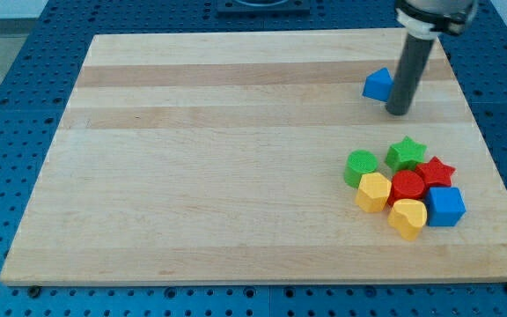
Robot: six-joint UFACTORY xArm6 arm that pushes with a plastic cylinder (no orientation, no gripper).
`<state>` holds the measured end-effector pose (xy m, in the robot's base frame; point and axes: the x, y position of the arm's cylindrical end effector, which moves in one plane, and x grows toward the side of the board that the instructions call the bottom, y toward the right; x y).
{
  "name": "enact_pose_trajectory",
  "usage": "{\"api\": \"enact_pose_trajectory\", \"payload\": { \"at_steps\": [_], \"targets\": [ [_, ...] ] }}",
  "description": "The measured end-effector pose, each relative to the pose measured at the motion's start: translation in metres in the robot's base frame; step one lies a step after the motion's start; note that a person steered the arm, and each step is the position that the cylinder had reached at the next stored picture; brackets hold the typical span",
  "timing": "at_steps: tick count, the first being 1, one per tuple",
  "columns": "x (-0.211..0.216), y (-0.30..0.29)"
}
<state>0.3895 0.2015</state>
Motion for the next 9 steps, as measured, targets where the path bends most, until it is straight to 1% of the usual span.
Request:
{"api": "enact_pose_trajectory", "payload": {
  "at_steps": [2, 4, 5, 6, 7, 9],
  "targets": [
    [0.065, 0.057],
    [0.159, 0.060],
    [0.197, 0.049],
    [0.218, 0.026],
    [0.217, 0.016],
    [0.194, 0.016]
  ]
}}
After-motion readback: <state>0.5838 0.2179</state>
